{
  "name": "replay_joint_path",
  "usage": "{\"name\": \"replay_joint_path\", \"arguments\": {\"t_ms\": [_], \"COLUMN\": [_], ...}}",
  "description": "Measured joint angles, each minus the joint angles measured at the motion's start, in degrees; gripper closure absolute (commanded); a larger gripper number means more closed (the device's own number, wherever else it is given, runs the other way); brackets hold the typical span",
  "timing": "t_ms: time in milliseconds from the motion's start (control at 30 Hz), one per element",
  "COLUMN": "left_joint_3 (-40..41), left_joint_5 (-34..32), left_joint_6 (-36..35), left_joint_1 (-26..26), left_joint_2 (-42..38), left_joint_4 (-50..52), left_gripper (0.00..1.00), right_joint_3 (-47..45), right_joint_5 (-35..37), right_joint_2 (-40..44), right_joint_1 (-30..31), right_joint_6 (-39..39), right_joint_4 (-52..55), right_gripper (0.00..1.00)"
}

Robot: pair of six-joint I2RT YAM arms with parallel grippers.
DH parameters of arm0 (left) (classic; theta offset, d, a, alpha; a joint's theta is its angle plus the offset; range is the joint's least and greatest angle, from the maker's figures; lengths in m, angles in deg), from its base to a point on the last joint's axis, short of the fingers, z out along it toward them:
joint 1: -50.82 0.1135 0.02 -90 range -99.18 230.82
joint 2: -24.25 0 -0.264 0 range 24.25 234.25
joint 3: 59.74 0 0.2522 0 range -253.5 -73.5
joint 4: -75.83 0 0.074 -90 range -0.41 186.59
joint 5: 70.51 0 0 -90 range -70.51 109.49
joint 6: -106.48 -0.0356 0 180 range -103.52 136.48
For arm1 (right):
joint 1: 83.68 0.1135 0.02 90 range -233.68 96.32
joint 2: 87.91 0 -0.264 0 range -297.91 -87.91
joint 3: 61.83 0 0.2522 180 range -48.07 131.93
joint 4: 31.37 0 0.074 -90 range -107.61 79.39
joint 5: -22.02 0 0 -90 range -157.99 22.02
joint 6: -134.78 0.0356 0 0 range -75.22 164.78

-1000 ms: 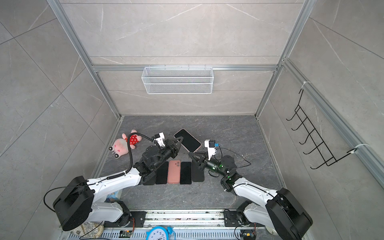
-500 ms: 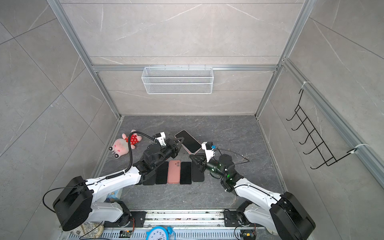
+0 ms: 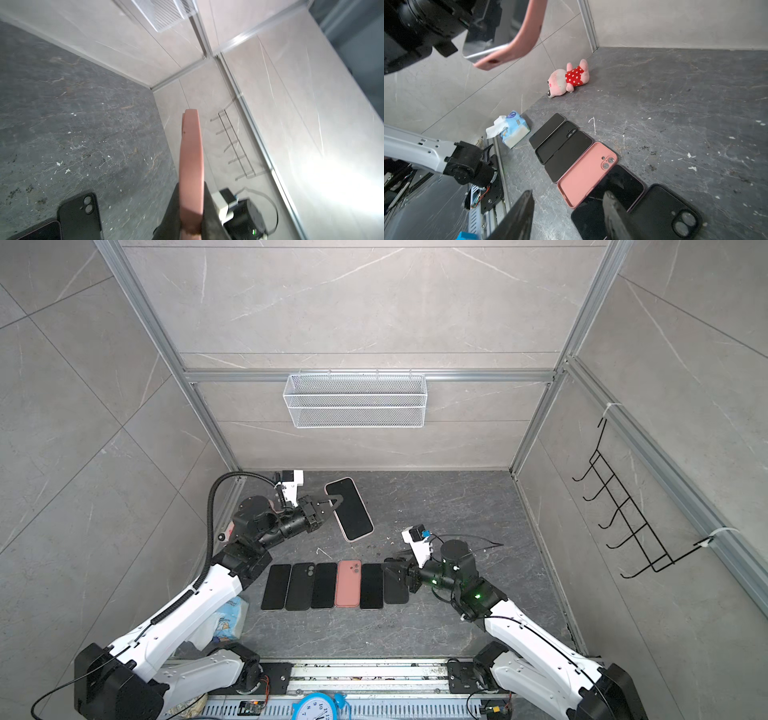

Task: Take the phone out of the phone case
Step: Remove the phone case from the phone.

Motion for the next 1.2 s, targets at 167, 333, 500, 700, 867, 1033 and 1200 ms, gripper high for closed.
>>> {"name": "replay_joint_path", "arguments": {"t_ms": [167, 333, 500, 700, 867, 1033, 1200], "left_joint_3": [-4.6, -4.0, -2.0, 0.8, 2.2, 2.6, 2.8], "left_joint_5": [10.9, 14.7, 17.3, 19.6, 20.5, 21.3, 22.0], "left_joint_6": [-18.2, -28.1, -30.5, -30.2, -28.9, -27.8, -27.4], "left_joint_1": [-0.6, -0.6, -0.6, -0.6, -0.6, -0.7, -1.0], "left_joint_2": [-0.3, -0.4, -0.4, -0.4, -0.4, -0.4, -0.5], "left_joint_4": [11.6, 17.1, 14.9, 8.9, 5.0, 2.5, 1.1], "left_gripper": [1.00, 1.00, 1.00, 1.00, 1.00, 1.00, 1.00], "right_joint_3": [6.0, 8.6, 8.6, 8.6, 8.6, 8.7, 9.2], "right_joint_5": [-3.7, -7.1, -10.6, -12.5, -12.4, -12.0, -11.3], "right_joint_2": [-0.9, -2.6, -2.9, -2.9, -4.6, -6.4, -7.4], "right_joint_1": [0.0, 0.0, 1.0, 3.3, 4.8, 5.6, 5.8], "right_joint_6": [-5.3, -8.9, -10.6, -11.8, -12.7, -13.1, -13.6], "right_joint_4": [8.0, 12.2, 12.5, 11.7, 10.8, 9.7, 8.9], "right_gripper": [0.50, 0.54, 0.54, 0.54, 0.54, 0.54, 0.55]}}
